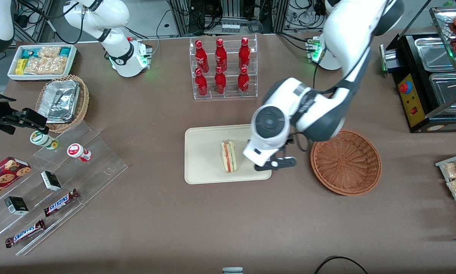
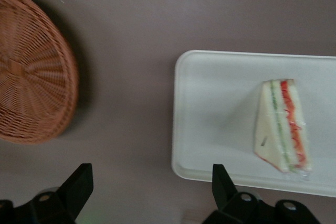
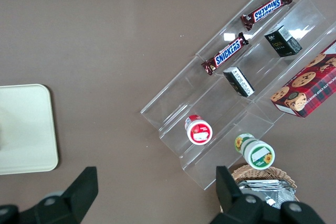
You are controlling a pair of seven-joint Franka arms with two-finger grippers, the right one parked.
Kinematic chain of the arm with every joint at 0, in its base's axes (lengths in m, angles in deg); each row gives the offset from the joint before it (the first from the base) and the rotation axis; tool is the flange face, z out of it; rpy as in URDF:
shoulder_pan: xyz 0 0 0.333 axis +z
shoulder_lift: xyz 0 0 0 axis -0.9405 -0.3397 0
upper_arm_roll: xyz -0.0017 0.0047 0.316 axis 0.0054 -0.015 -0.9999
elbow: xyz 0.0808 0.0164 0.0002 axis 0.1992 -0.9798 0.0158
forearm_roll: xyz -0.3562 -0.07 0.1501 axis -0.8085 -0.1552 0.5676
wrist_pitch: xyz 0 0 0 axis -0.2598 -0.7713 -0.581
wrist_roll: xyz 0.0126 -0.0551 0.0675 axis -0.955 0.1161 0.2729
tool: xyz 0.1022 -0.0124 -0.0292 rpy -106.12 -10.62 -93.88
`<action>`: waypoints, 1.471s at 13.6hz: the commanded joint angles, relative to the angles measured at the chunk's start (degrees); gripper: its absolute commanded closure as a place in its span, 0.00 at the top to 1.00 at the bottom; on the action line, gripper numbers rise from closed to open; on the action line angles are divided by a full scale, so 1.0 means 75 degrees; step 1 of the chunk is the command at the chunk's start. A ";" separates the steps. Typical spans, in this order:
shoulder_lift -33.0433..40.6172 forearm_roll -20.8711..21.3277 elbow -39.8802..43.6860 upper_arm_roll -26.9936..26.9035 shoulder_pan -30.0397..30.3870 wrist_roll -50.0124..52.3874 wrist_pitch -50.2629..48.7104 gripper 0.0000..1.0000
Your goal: Place sandwich from basket to tray
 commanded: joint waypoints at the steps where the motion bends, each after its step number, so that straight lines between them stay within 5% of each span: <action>1: 0.1091 -0.0393 -0.1150 0.0002 0.0875 -0.1092 -0.0013 1.00; 9: 0.2580 -0.0780 -0.2450 -0.0009 0.2962 -0.4013 -0.0083 1.00; 13: 0.4055 -0.0861 -0.3493 -0.0463 0.2953 -0.4328 -0.0211 1.00; 20: 0.4749 -0.1202 -0.3413 -0.1297 0.2203 -0.4635 -0.1711 1.00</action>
